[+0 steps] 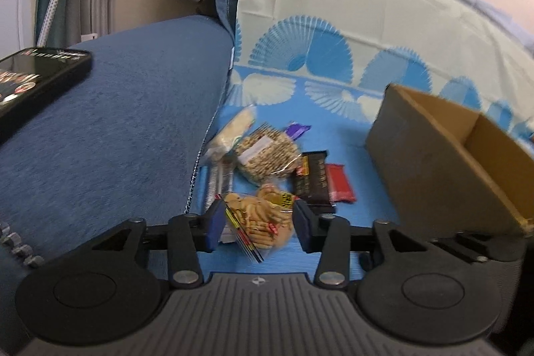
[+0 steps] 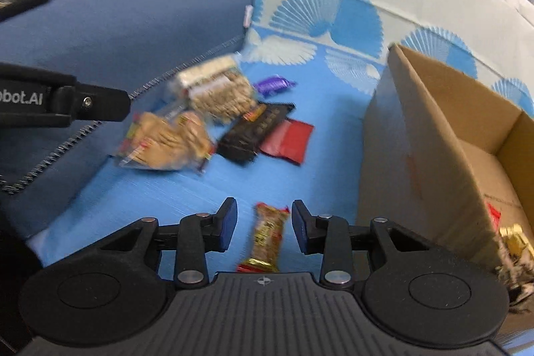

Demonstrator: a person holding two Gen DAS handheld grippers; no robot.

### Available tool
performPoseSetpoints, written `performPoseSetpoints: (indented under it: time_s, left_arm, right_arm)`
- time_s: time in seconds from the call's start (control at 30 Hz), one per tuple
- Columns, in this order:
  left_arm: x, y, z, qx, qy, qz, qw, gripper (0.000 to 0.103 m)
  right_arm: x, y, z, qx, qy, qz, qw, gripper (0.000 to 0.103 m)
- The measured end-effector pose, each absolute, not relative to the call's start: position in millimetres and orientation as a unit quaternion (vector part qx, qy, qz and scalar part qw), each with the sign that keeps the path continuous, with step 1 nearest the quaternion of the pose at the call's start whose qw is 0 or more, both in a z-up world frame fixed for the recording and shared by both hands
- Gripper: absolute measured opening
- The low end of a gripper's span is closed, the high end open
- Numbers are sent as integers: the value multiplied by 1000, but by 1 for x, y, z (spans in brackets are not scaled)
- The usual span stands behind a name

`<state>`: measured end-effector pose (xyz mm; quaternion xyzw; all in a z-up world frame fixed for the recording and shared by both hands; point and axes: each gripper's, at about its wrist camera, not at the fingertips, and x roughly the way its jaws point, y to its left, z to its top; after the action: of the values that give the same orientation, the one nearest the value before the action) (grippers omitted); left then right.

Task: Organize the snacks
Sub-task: 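Move both tools back to the pile and grasp the red peanut bar with the right gripper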

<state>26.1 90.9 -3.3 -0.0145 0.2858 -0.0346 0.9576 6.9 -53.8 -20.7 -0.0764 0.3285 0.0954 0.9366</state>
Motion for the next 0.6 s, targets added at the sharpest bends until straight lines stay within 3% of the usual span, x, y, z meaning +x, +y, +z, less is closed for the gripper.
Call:
performPoseSetpoints:
  time_s: [0.07, 0.17, 0.5, 0.6]
  left_arm:
    - [36, 80, -10, 12, 295, -33, 955, 72]
    - [44, 68, -17, 46, 292, -20, 955, 82]
    - [73, 50, -40, 101, 316, 14, 943, 88]
    - [77, 50, -44, 102, 328, 14, 939, 81]
  right_arm:
    - [11, -52, -26, -87, 339, 91, 932, 41]
    - [15, -51, -35, -88, 356, 88, 926, 41]
    - [19, -59, -40, -76, 370, 78, 923, 40]
    - [19, -61, -40, -72, 371, 79, 923, 36]
